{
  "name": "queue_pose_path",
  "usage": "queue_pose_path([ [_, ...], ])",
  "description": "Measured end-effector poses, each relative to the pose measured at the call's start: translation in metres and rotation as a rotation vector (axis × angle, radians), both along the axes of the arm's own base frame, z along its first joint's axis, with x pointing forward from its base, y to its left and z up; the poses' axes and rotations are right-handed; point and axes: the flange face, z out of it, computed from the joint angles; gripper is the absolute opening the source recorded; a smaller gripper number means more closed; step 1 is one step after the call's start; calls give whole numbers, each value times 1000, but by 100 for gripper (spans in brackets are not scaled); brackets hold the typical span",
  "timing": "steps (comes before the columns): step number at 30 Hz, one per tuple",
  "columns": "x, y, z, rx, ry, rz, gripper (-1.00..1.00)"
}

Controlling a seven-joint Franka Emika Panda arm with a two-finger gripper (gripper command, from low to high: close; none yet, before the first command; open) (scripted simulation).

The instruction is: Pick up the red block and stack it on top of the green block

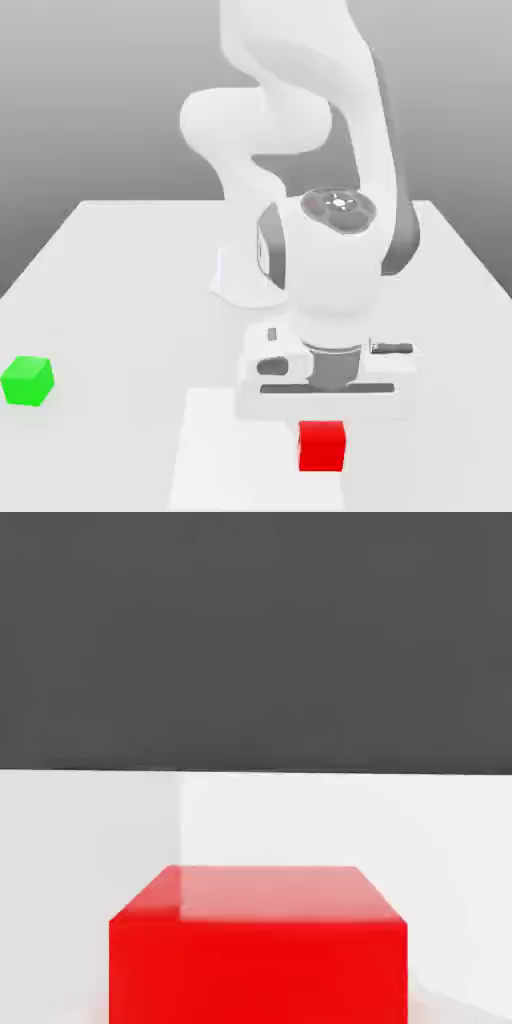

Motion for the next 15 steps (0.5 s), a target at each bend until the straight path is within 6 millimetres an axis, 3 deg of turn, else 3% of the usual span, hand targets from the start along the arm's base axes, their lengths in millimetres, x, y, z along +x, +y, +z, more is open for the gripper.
queue_pose_path([
  [8,-5,-140,16,-3,0,-528,-100],
  [15,-50,-268,27,-3,0,-1031,-100],
])
